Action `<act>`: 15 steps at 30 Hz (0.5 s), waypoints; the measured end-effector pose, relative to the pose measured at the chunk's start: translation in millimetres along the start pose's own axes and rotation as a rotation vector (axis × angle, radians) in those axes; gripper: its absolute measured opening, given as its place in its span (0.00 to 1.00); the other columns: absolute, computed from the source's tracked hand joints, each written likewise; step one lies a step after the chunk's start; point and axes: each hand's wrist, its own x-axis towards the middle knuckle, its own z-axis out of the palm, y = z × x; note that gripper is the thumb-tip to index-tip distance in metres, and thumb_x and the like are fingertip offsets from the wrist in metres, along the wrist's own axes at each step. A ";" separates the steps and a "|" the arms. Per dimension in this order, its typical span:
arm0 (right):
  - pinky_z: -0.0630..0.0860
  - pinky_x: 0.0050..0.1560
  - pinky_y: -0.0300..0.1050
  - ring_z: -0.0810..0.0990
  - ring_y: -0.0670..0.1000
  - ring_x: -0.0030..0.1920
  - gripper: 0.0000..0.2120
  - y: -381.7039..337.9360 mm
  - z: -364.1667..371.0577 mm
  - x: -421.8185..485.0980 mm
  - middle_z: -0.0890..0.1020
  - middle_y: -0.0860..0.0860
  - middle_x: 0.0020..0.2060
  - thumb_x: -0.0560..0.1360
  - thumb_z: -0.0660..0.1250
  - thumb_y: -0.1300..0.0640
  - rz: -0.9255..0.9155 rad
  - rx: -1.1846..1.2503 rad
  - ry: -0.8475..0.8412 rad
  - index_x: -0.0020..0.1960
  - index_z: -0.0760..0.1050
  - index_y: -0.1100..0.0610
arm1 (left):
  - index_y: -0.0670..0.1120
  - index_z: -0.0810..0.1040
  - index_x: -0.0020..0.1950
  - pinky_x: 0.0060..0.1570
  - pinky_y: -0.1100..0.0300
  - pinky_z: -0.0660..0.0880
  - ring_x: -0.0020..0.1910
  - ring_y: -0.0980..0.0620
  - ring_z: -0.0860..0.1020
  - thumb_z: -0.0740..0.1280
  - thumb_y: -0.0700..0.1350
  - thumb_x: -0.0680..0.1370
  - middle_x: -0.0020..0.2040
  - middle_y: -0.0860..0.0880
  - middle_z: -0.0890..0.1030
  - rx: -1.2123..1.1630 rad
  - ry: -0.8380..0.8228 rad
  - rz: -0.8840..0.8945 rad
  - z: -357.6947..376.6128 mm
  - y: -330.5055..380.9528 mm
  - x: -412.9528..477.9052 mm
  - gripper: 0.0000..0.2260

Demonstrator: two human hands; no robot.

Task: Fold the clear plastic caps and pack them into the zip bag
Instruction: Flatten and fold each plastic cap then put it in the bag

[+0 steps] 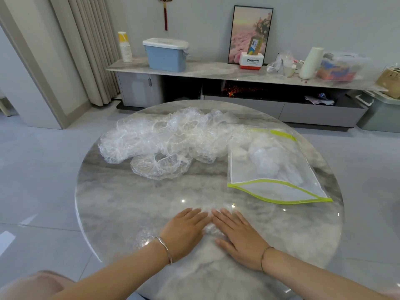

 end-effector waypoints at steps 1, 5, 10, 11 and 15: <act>0.48 0.70 0.44 0.67 0.49 0.70 0.27 0.3 -0.6 1.2 0.68 0.46 0.71 0.81 0.43 0.39 -0.002 -0.001 0.018 0.73 0.63 0.51 | 0.50 0.81 0.57 0.54 0.60 0.77 0.54 0.55 0.80 0.55 0.53 0.74 0.56 0.54 0.82 -0.014 -0.023 -0.005 0.9 -0.5 -0.8 0.20; 0.53 0.69 0.46 0.70 0.45 0.67 0.26 1.2 -7.1 8.3 0.75 0.44 0.65 0.77 0.54 0.38 -0.062 -0.026 0.168 0.68 0.69 0.51 | 0.52 0.81 0.58 0.52 0.62 0.77 0.53 0.57 0.80 0.56 0.60 0.72 0.57 0.56 0.81 -0.038 -0.103 -0.021 -2.8 -5.7 -4.4 0.23; 0.64 0.60 0.38 0.76 0.43 0.49 0.18 2.0 -11.2 14.1 0.79 0.43 0.49 0.70 0.64 0.45 -0.206 0.015 0.284 0.56 0.77 0.51 | 0.53 0.80 0.55 0.49 0.67 0.76 0.48 0.59 0.80 0.59 0.57 0.68 0.54 0.57 0.81 -0.060 -0.080 -0.051 -6.8 -6.7 -0.1 0.20; 0.65 0.56 0.37 0.77 0.44 0.46 0.16 1.7 -10.9 15.6 0.80 0.43 0.47 0.69 0.64 0.48 -0.199 0.036 0.306 0.54 0.78 0.51 | 0.54 0.81 0.53 0.46 0.68 0.76 0.45 0.59 0.80 0.61 0.55 0.67 0.51 0.58 0.81 -0.058 -0.058 -0.058 -5.6 -7.2 2.0 0.18; 0.67 0.49 0.35 0.78 0.44 0.41 0.14 0.1 -10.2 22.1 0.82 0.43 0.44 0.66 0.61 0.54 -0.129 0.086 0.304 0.49 0.80 0.51 | 0.55 0.81 0.39 0.31 0.69 0.72 0.32 0.59 0.77 0.78 0.50 0.54 0.36 0.58 0.79 -0.013 -0.040 -0.131 -5.0 -10.2 11.9 0.15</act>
